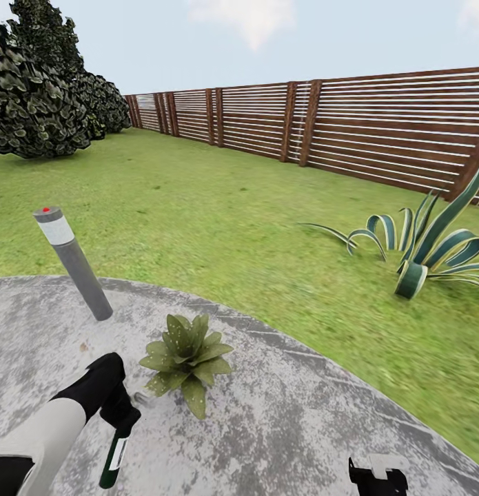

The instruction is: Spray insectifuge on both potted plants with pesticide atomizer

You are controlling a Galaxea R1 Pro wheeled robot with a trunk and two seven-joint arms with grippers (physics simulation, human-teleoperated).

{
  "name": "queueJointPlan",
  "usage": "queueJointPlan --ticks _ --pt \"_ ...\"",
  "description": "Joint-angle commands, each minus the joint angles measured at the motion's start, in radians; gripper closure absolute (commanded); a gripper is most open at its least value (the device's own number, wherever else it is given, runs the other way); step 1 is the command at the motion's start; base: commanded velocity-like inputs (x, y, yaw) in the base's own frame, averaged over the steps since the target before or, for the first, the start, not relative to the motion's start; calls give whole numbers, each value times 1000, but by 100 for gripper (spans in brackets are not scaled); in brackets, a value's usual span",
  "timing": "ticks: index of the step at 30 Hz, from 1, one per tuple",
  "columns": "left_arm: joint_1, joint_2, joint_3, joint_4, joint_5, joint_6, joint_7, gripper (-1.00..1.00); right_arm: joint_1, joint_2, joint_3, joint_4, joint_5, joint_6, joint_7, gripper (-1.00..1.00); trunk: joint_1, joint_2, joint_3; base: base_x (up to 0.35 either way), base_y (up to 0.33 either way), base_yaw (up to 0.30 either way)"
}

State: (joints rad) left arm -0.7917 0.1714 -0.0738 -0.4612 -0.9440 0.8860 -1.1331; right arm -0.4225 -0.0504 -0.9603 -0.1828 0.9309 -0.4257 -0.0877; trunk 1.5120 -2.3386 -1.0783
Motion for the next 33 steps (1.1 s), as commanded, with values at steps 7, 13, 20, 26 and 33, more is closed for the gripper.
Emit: queueJointPlan --ticks 7,13,20,26,33 --pt "-3 -48 -8 -15 -7 11 -6 100 -1 0 -6 2 11 -4 -6 -100 0 0 -1 96 -55 0" --pt "-67 -50 -29 -24 -22 13 -193 100 -1 0 -6 2 11 -4 -6 -100 0 0 -1 17 -6 0" --pt "-229 -71 -203 -26 -227 13 -438 100 -1 0 -6 3 11 -3 -6 -100 0 0 -1 0 0 0" --pt "-334 -124 -208 -25 -393 13 -438 100 -1 0 -6 3 11 -3 -6 -100 0 0 -1 0 0 0" --pt "-330 -125 -210 -24 -411 5 -438 100 -1 0 -6 2 9 -4 -6 -100 0 0 0 0 0 -42"
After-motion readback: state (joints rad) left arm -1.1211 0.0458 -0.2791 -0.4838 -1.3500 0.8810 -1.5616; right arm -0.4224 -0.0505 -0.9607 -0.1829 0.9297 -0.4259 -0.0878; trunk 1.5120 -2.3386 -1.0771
